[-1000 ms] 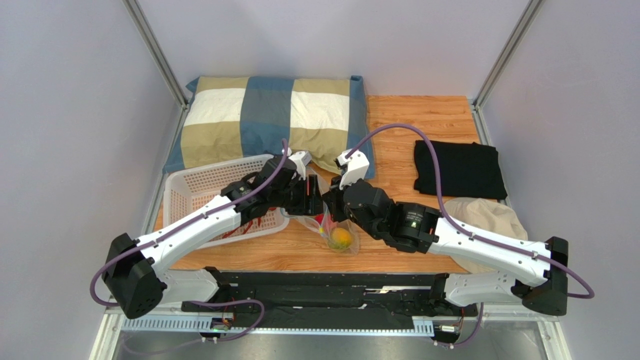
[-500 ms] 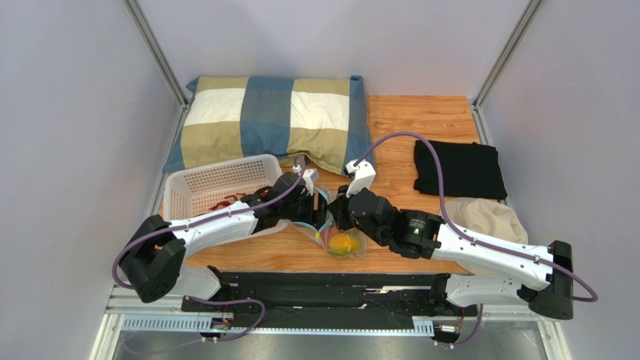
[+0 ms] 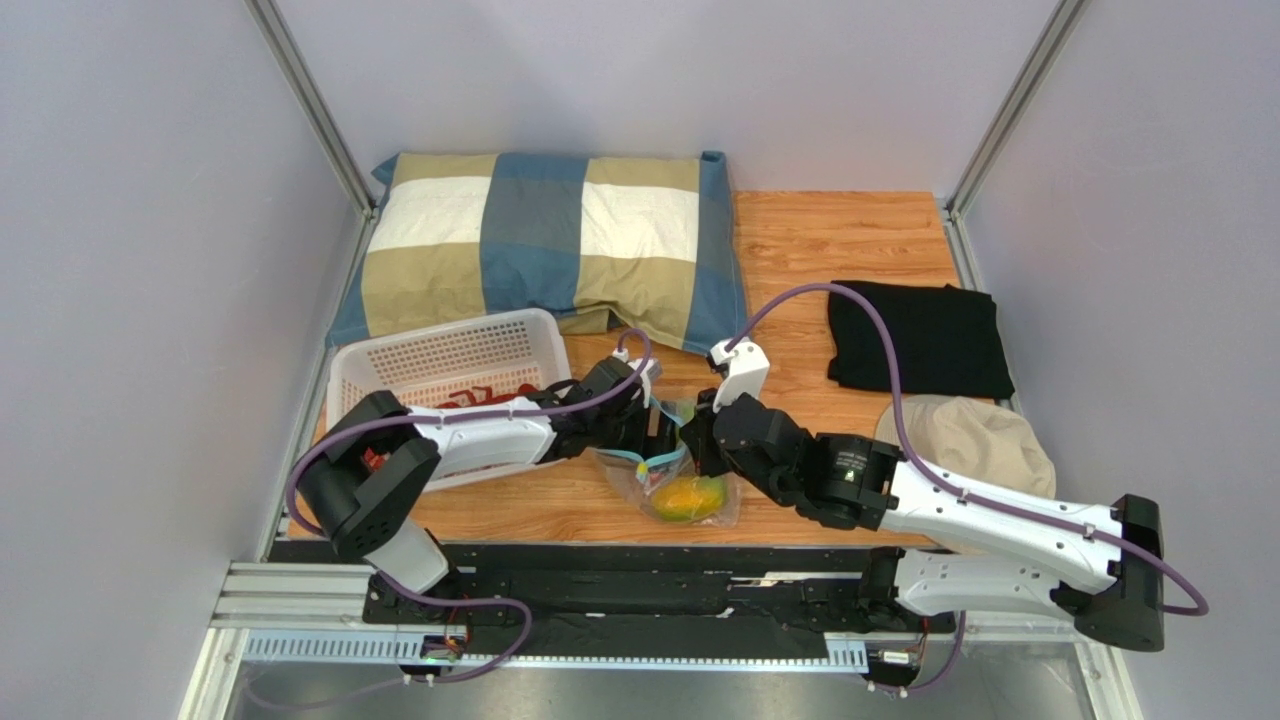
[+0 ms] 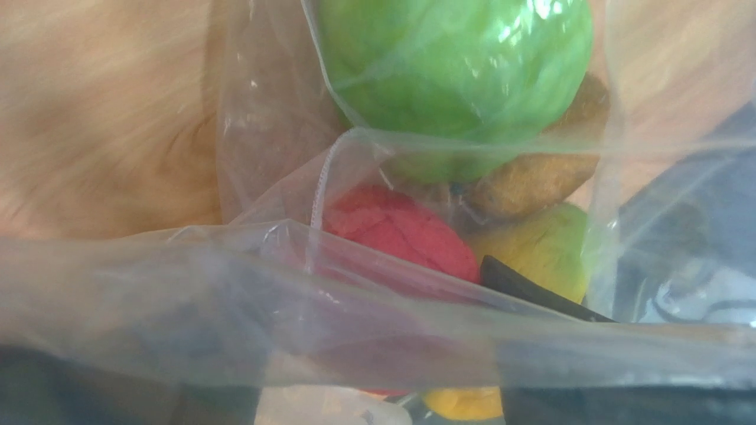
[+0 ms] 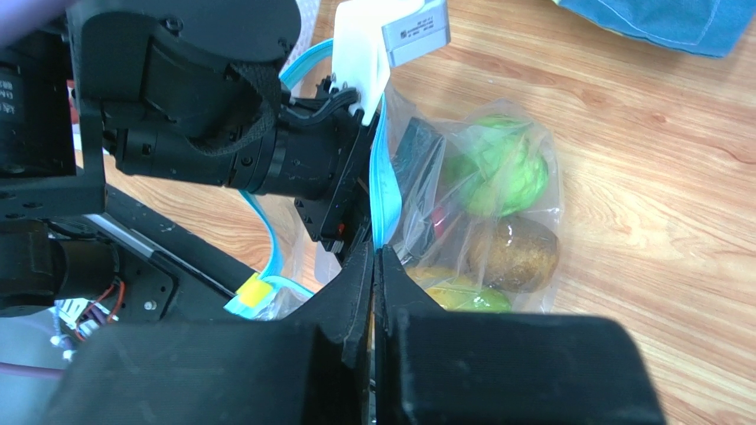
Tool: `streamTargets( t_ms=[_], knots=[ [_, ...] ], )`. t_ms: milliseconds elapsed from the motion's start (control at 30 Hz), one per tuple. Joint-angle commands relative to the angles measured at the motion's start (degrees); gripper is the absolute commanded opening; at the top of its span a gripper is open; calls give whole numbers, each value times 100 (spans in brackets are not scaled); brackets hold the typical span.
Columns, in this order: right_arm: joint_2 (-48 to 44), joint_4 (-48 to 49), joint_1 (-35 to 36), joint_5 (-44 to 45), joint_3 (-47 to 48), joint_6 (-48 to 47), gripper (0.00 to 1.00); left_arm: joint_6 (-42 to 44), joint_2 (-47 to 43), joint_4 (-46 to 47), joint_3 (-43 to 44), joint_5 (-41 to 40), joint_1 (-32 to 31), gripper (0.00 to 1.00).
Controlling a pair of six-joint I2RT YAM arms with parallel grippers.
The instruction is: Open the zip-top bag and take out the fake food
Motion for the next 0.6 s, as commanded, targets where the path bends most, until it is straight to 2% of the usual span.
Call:
streamTargets(
  t_ms=[0,100,133,167,200,233,333,433,533,567],
  knots=[
    [-218,205,-37,58,-396,-94,0,54,595,70,137,-14,-11,81],
    [-218,276,-46,66,-626,-226,0,54,649,168,171,-182,-11,54],
    [-218,207,-55,110,-635,-295,0,115,649,-15,320,-147,-11,32],
    [-218,-64,-55,197,-618,-279,0,290,657,-278,782,-42,-20,25],
    [-244,-215,-63,390,-609,-244,0,370,640,-960,1048,-50,-55,16],
    [-288,-381,-63,505,-583,-174,0,458,605,-1262,1294,-50,-90,5],
    [-657,-761,-55,734,-757,-76,0,634,298,-2019,1858,117,-108,0],
    [-1070,-988,-63,604,-803,-217,0,688,-97,-2565,2245,170,-99,0],
    [-1491,-1313,-46,67,-671,-25,0,214,-248,-2181,2202,695,-47,0],
    [-1606,-1367,-63,32,-662,124,0,-214,-100,-2066,2167,1237,-47,0]
  ],
)
